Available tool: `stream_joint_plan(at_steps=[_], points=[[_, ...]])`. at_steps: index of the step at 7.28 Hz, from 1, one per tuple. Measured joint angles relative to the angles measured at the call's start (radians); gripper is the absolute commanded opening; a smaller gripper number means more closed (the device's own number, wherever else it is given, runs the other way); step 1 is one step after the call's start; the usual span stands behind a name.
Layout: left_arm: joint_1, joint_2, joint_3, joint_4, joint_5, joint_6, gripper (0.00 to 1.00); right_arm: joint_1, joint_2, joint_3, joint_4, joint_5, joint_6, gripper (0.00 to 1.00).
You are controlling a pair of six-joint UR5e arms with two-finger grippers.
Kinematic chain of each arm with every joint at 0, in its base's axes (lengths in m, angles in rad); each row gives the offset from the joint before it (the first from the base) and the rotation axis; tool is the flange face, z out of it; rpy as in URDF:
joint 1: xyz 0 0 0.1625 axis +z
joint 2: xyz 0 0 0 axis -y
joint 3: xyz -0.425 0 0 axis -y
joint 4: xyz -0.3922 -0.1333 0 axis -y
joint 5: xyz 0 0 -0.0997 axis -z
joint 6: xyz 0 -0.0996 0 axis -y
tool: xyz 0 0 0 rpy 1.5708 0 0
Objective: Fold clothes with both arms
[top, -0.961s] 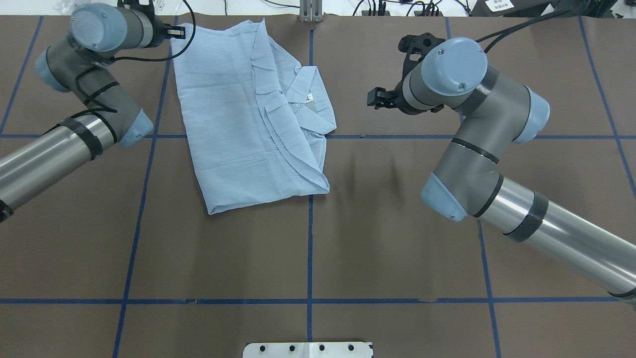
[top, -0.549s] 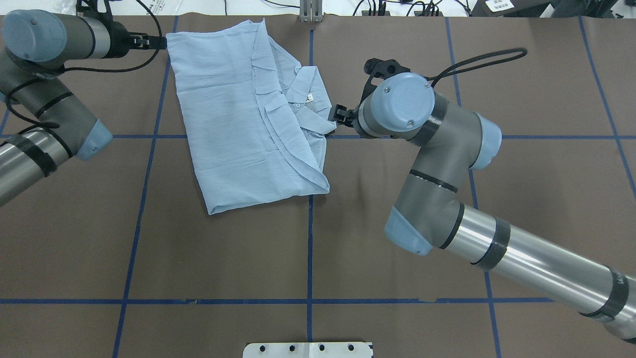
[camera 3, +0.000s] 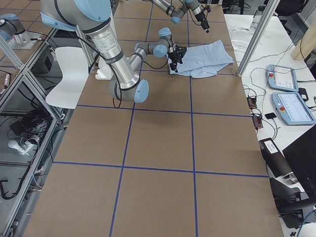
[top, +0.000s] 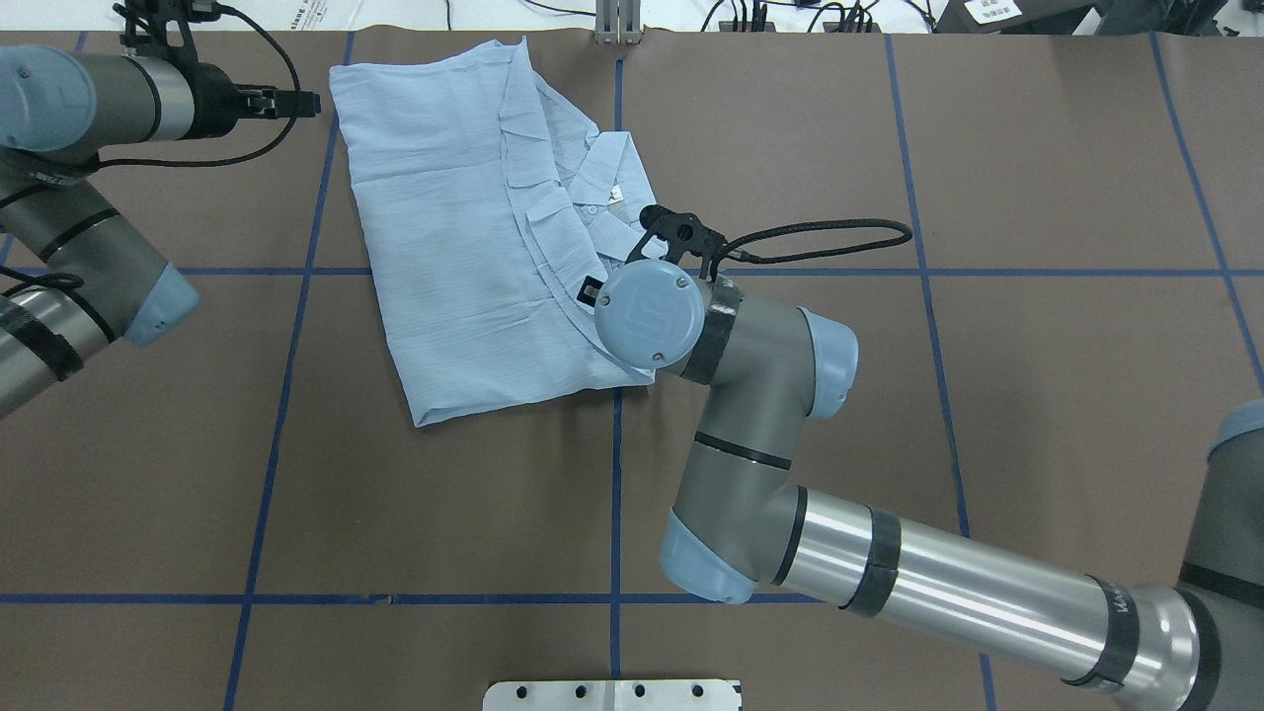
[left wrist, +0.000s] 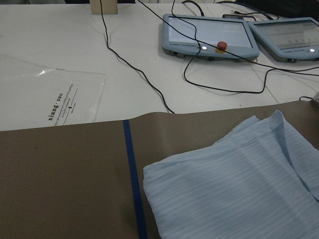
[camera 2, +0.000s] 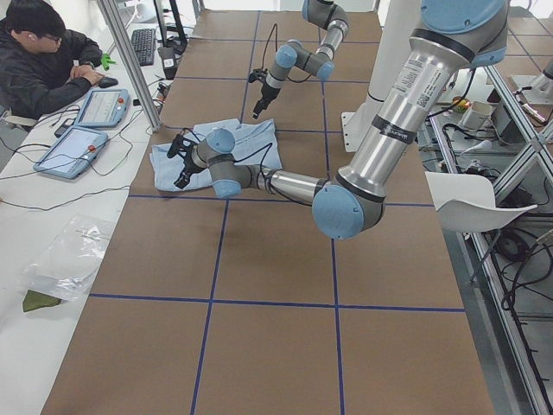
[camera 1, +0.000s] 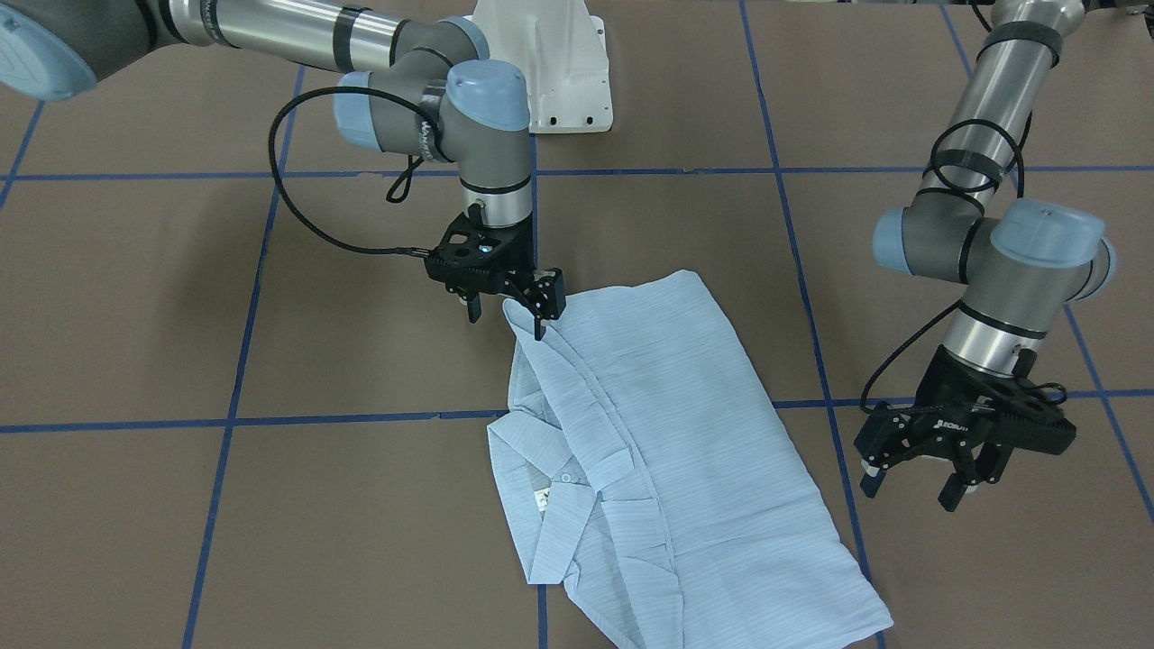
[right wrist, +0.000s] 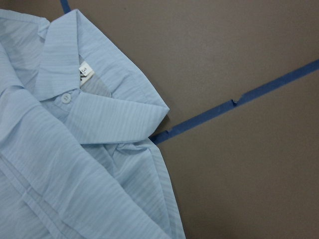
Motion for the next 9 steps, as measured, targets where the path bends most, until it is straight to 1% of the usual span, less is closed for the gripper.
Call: stream_joint_plan(at_steps=[1, 2, 3, 5, 6, 8, 9], points=[[0.001, 0.001, 0.0, 0.0, 0.0, -0.002, 1.0, -0.012, 0.015, -0.029, -0.007, -0.019, 0.016, 1.0], [0.001, 0.001, 0.0, 0.0, 0.0, -0.003, 1.0, -0.021, 0.021, -0.043, -0.009, -0.031, 0.02, 0.97], [0.001, 0.002, 0.0, 0.0, 0.0, -0.003, 1.0, -0.029, 0.025, -0.052, -0.01, -0.052, 0.016, 0.88], [0.002, 0.003, 0.001, 0.0, 0.0, -0.003, 1.0, -0.041, 0.056, -0.106, -0.003, -0.104, 0.009, 0.74], [0.002, 0.002, 0.001, 0.001, 0.0, -0.003, 1.0, -0.043, 0.066, -0.126, 0.005, -0.114, 0.008, 0.68], [0.002, 0.002, 0.002, 0.002, 0.0, -0.001, 1.0, -0.047, 0.071, -0.138, 0.011, -0.119, 0.008, 0.65], [0.003, 0.002, 0.002, 0.003, -0.001, -0.001, 1.0, -0.05, 0.07, -0.14, 0.011, -0.119, 0.009, 0.6]])
